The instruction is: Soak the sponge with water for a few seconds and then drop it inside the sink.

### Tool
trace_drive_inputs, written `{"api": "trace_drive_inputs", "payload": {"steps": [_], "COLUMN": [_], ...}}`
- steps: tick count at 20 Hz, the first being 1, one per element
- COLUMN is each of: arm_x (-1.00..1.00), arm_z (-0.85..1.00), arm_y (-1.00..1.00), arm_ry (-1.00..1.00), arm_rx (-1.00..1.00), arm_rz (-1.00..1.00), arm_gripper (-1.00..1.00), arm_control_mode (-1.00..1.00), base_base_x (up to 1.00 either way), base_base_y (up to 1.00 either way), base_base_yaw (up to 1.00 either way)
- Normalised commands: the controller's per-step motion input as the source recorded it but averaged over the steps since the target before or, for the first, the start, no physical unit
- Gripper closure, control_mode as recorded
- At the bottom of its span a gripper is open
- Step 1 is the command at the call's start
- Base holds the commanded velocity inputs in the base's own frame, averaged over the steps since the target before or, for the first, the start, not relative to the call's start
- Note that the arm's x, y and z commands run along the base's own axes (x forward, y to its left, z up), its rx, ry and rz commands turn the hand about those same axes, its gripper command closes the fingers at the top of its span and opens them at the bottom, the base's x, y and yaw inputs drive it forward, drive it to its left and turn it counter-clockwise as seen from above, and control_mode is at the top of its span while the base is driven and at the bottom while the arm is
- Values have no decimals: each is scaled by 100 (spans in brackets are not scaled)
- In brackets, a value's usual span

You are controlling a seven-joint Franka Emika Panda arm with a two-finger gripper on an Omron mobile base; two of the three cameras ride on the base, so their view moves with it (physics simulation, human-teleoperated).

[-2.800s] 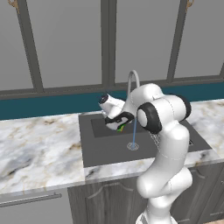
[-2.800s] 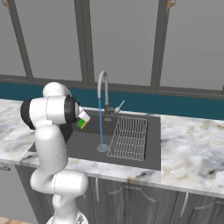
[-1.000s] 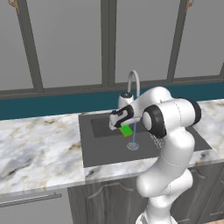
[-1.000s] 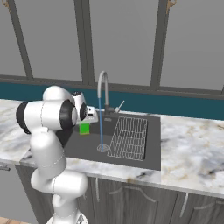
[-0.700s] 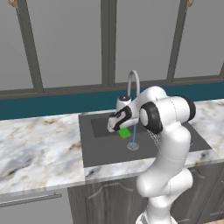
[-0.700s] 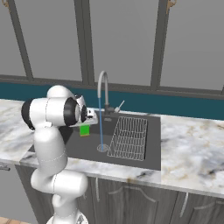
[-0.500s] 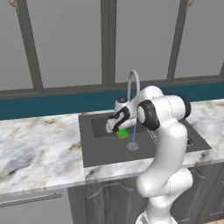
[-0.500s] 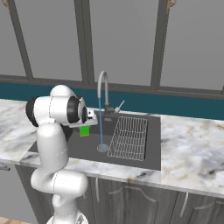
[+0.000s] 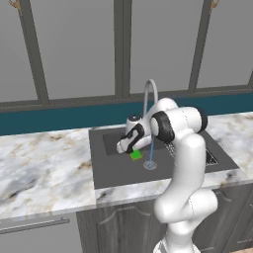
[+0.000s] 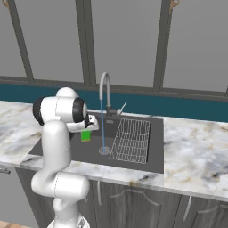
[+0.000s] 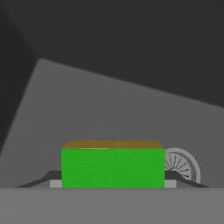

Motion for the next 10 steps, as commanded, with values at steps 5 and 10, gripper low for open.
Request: {"api": "trace_drive_inputs", "payload": {"steps": [5,10], "arm_x": [0,1], "arm_z": [-36,-21], "arm_y": [7,2], "arm_ry": [0,0], "arm_rx": [0,0], "arm_rz": [-4,-4], "arm_gripper": [100,100], "arm_control_mode": [-100,-100], "base_base_x": [0,0], "base_base_y": [0,0], "base_base_yaw": [0,0]}}
